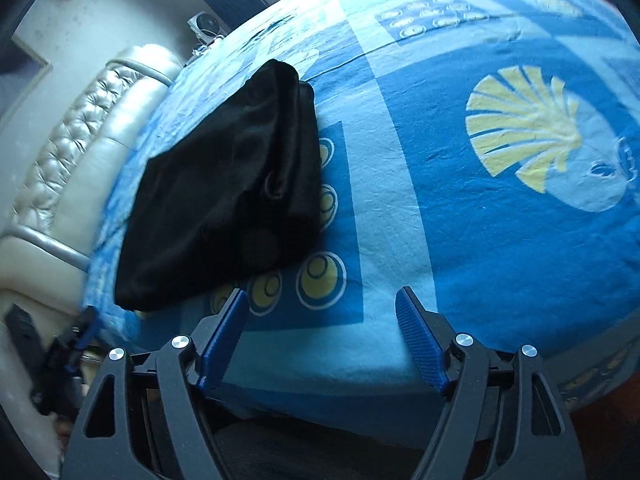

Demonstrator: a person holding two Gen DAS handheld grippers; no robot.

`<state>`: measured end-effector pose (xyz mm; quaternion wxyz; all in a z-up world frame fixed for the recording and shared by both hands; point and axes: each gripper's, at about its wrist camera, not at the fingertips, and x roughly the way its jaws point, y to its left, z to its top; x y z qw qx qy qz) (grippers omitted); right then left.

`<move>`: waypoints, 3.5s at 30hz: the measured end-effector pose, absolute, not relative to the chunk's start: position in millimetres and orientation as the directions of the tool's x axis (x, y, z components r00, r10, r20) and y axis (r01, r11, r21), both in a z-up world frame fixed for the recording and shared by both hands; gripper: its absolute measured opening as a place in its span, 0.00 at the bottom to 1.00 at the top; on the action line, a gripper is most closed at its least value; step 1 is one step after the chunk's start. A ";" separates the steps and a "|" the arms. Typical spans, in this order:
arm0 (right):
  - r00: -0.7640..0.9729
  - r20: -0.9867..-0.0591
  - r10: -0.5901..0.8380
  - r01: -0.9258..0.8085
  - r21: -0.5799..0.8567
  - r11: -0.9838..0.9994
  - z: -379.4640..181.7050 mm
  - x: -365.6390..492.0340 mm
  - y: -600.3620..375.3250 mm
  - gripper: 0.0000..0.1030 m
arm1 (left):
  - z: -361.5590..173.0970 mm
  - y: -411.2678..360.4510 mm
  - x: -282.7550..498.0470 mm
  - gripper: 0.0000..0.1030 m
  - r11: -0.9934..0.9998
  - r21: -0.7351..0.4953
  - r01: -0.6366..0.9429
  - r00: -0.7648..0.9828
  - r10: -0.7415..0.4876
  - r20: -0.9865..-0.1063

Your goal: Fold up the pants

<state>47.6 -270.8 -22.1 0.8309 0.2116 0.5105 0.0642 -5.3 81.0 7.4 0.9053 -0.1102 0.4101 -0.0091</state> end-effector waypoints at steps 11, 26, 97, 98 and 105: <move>0.534 -0.830 0.162 0.064 0.231 0.971 -0.6 25.8 -234.7 0.77 | 18.5 61.2 -34.7 0.97 0.997 -0.061 -0.051 0.690 -0.009 -0.724; 0.565 -0.807 0.171 0.002 0.208 0.978 6.8 20.0 -210.6 0.78 | 15.4 44.3 -38.7 0.97 0.999 -0.007 -0.040 0.686 0.023 -0.728; 0.528 -0.830 0.178 -0.021 0.197 0.980 -1.6 17.3 -197.4 0.78 | 9.8 40.8 -27.6 0.98 0.998 0.023 -0.066 0.600 0.058 -0.798; 0.527 -0.831 0.178 -0.021 0.196 0.980 -1.9 17.2 -197.2 0.78 | 8.0 40.2 -25.4 0.98 0.997 0.034 -0.065 0.579 0.065 -0.813; 0.523 -0.833 0.182 -0.026 0.198 0.980 -3.0 17.8 -198.3 0.78 | 6.6 41.4 -24.0 0.98 0.997 0.036 -0.074 0.574 0.072 -0.816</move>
